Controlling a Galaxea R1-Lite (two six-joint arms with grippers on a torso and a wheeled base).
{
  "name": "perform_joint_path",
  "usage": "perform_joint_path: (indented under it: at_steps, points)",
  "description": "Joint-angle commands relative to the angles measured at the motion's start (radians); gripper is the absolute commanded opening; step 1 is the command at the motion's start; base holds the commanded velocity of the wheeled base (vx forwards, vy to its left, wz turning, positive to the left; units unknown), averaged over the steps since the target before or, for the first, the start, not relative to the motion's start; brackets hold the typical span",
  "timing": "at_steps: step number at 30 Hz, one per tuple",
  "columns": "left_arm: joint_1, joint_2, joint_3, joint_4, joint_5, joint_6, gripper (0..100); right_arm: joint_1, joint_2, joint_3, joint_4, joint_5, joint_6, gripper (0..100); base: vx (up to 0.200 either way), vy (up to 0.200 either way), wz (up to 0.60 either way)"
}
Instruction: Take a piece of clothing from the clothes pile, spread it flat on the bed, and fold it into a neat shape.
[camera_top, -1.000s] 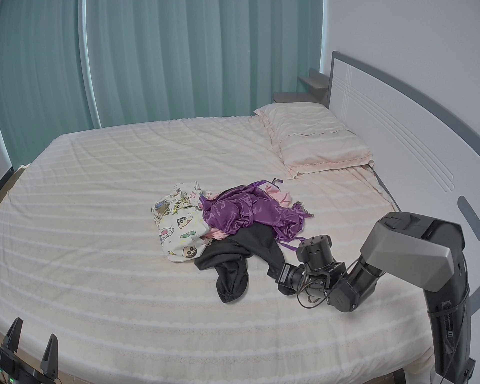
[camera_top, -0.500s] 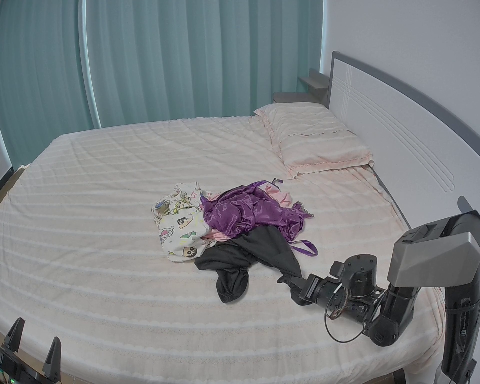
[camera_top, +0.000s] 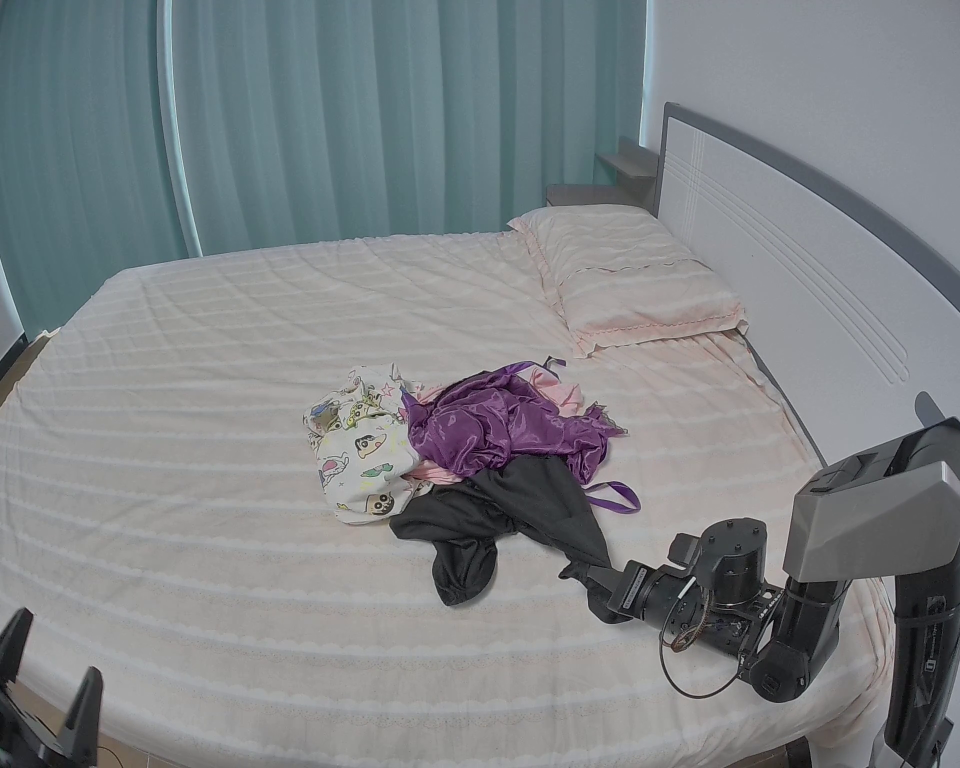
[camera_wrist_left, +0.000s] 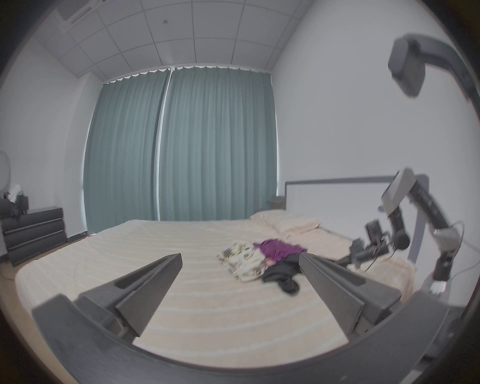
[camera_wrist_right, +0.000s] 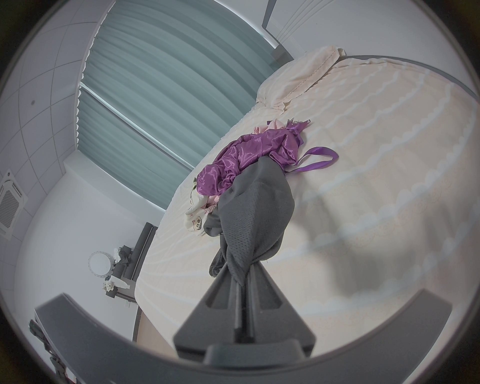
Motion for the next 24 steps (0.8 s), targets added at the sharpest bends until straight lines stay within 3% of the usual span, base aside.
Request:
perform_joint_path:
  at_steps: [1,8,15,19,24]
  points:
    - [-0.016,0.349,-0.241,-0.015,-0.173,-0.103,100,0.006,-0.007,-0.001,-0.003,-0.002,0.0,0,0.0,0.0,0.0]
    - [-0.033,0.628,-0.215,-0.007,-0.287,-0.107,100,0.004,-0.029,0.004,-0.003,-0.007,0.0,0,0.0,0.0,0.0]
    - [-0.119,0.864,-0.216,-0.019,-0.287,-0.097,100,0.004,-0.041,0.005,-0.003,-0.007,0.0,0,0.0,0.0,0.0]
    - [-0.24,0.998,-0.218,-0.055,-0.285,-0.103,100,0.004,-0.041,0.007,-0.002,-0.008,0.0,0,0.0,0.0,0.0]
    - [-0.263,1.183,-0.218,-0.13,-0.282,-0.092,100,0.001,-0.039,0.007,-0.002,-0.008,0.0,0,0.0,0.0,0.0]
